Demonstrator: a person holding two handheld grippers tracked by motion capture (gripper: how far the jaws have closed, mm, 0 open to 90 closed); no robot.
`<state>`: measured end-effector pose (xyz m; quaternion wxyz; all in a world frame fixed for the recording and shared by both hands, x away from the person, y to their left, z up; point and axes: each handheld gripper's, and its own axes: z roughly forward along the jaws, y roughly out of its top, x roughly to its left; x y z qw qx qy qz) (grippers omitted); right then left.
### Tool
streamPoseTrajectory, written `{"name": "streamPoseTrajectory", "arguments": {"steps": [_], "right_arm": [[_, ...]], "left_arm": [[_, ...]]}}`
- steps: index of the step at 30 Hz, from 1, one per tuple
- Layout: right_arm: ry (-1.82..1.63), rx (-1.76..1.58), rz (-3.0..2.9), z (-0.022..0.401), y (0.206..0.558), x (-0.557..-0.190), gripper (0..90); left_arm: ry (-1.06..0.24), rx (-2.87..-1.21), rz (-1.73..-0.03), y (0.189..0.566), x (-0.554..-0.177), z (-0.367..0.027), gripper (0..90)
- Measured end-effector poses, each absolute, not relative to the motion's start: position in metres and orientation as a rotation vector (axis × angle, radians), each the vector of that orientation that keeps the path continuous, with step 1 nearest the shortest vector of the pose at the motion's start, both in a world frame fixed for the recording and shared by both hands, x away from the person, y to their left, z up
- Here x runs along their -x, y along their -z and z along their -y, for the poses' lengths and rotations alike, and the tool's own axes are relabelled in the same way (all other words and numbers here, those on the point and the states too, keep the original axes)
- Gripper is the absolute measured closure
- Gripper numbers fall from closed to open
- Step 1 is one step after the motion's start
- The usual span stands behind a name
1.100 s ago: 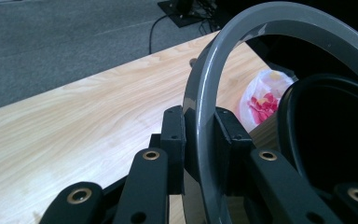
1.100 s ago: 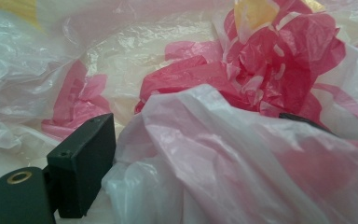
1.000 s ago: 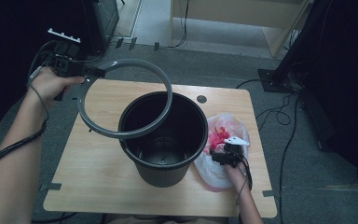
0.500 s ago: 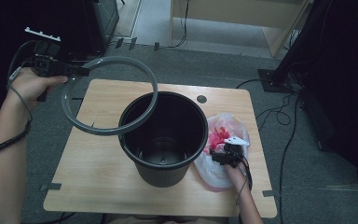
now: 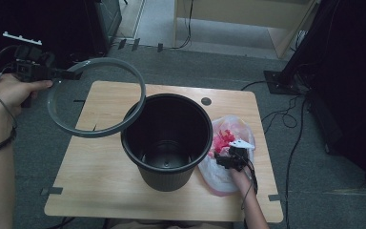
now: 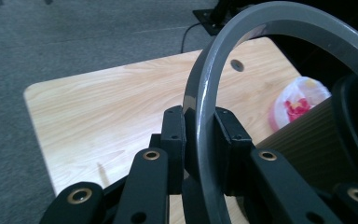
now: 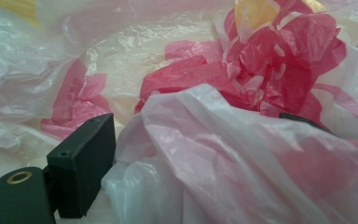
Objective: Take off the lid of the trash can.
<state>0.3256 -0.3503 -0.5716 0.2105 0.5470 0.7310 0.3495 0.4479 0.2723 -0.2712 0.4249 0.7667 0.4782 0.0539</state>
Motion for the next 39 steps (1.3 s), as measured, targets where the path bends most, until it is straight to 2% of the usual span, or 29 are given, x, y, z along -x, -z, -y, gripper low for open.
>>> {"name": "streamPoseTrajectory", "arguments": {"steps": [28,33,39], "right_arm": [[-0.971,-1.520,-2.032,0.350,0.572,-0.326,13.8],[-0.963,-1.518,-2.033,0.349,0.572,-0.326,13.8],[-0.965,-1.518,-2.033,0.350,0.572,-0.326,13.7]], "left_arm": [[-0.202,-1.880,-1.299,0.295,-0.432,-0.329,76.5],[-0.231,-1.887,-1.335,0.310,-0.432,-0.336,76.5],[-0.201,-1.891,-1.354,0.333,-0.435,-0.336,76.5]]}}
